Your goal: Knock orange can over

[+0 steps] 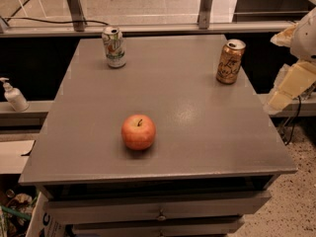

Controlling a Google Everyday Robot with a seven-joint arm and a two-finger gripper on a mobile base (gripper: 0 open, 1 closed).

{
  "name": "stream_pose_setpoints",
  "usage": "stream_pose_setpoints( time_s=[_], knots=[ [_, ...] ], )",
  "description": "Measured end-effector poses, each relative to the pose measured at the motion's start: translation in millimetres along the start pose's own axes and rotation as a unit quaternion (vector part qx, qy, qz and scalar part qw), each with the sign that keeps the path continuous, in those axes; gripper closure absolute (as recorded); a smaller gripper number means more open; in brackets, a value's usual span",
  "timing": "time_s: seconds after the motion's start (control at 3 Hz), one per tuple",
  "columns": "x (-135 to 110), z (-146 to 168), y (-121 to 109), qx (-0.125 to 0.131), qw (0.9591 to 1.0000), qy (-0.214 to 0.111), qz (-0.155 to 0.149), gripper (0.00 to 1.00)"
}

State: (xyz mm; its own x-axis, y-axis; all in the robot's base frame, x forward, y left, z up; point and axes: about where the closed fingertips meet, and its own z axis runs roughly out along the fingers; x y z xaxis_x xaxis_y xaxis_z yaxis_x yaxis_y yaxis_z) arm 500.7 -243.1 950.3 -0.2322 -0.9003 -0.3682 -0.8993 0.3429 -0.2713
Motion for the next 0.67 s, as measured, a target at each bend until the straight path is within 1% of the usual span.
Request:
stream_pose_setpoints(
  time_s=[0.33, 0.67],
  knots=[
    [14, 20, -32, 0.0, 0.9991, -0.03, 0.03, 0.0],
    [19, 39, -59, -0.007, 0.9958, -0.07, 0.058, 0.0]
  ],
)
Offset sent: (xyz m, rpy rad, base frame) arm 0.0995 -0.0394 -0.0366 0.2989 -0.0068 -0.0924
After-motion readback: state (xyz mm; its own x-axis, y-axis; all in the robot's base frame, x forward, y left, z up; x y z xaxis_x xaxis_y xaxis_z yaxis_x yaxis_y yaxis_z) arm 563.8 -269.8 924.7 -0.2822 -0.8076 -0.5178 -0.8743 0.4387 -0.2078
